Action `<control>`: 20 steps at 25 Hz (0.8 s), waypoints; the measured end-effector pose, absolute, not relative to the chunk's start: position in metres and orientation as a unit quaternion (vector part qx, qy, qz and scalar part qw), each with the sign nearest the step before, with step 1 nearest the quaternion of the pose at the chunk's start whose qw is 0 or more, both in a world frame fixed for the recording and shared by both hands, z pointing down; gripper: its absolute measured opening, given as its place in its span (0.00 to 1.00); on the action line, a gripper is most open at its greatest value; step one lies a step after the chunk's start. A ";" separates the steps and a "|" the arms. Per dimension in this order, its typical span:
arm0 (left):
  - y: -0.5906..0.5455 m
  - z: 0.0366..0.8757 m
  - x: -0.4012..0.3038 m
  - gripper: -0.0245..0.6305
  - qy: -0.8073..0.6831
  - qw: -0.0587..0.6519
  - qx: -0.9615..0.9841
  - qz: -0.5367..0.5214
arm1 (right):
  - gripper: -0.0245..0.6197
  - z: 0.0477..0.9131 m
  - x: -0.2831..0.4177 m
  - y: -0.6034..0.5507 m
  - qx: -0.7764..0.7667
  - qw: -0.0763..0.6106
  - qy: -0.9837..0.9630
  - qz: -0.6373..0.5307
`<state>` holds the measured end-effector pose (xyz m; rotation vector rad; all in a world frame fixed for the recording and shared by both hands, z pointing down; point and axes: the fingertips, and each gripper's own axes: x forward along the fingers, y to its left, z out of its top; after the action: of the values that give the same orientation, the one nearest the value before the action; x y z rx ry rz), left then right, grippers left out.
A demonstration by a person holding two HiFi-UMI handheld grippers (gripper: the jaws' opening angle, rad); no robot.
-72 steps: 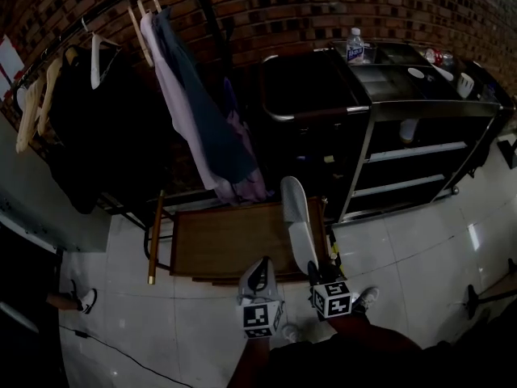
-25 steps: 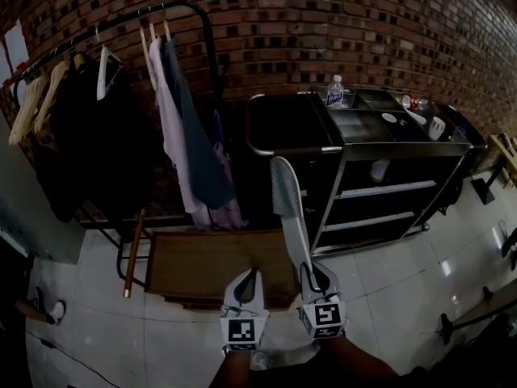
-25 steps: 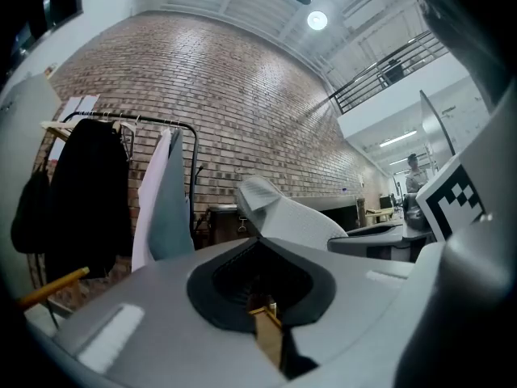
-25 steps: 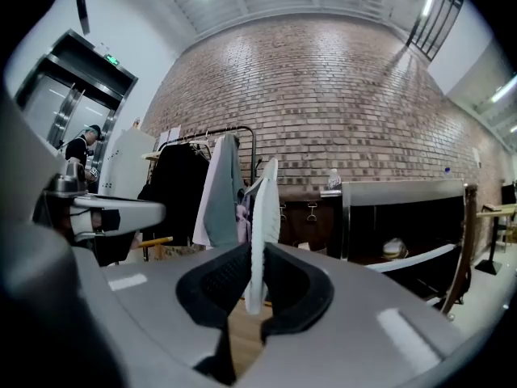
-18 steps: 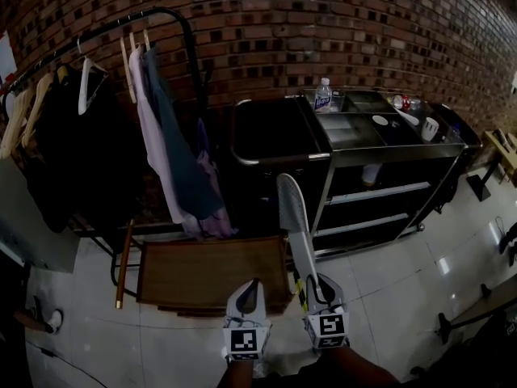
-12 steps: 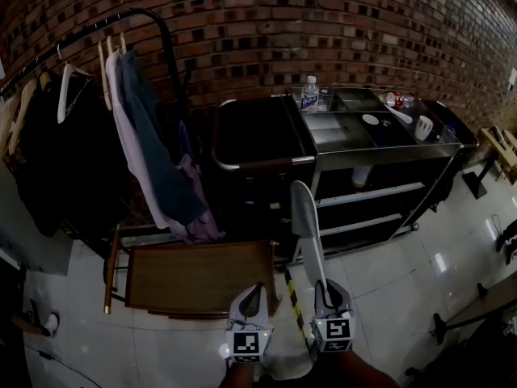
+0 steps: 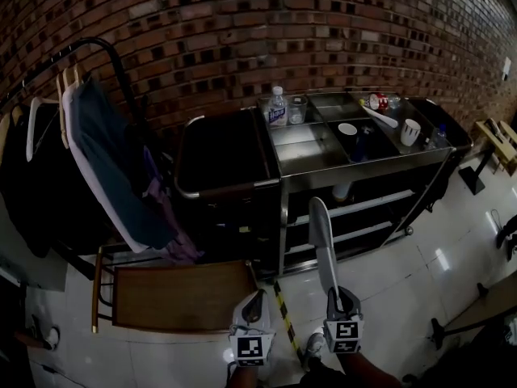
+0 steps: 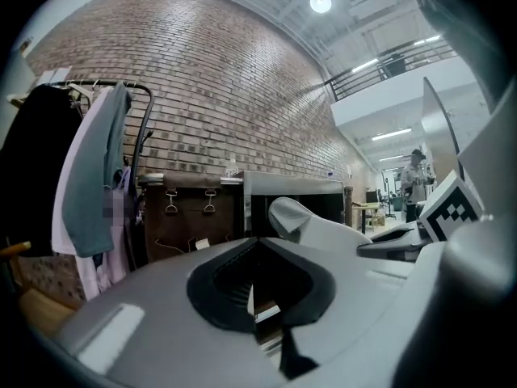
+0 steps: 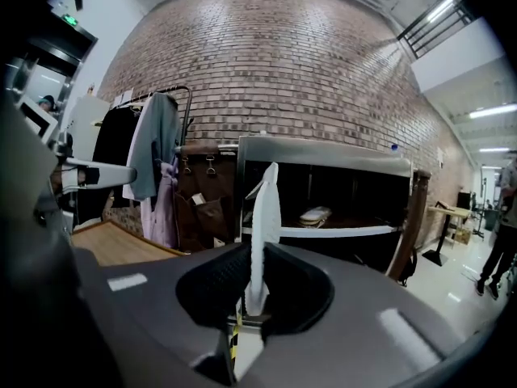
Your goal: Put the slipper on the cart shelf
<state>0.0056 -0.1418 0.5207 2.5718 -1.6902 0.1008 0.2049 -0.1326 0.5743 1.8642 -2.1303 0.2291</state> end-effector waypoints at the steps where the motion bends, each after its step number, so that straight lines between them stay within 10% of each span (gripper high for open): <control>1: -0.148 0.520 0.011 0.06 -0.551 0.031 0.834 0.033 | 0.10 0.575 0.210 -0.138 0.646 0.151 -0.743 0.081; 20: -0.249 0.496 0.096 0.06 -0.598 0.009 0.801 0.018 | 0.10 0.578 0.238 -0.285 0.566 0.110 -0.804 0.143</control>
<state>0.0959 -0.2486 0.4961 2.5020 -1.8689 0.0564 0.2378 -0.2850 0.5780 1.6645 -2.3631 0.4201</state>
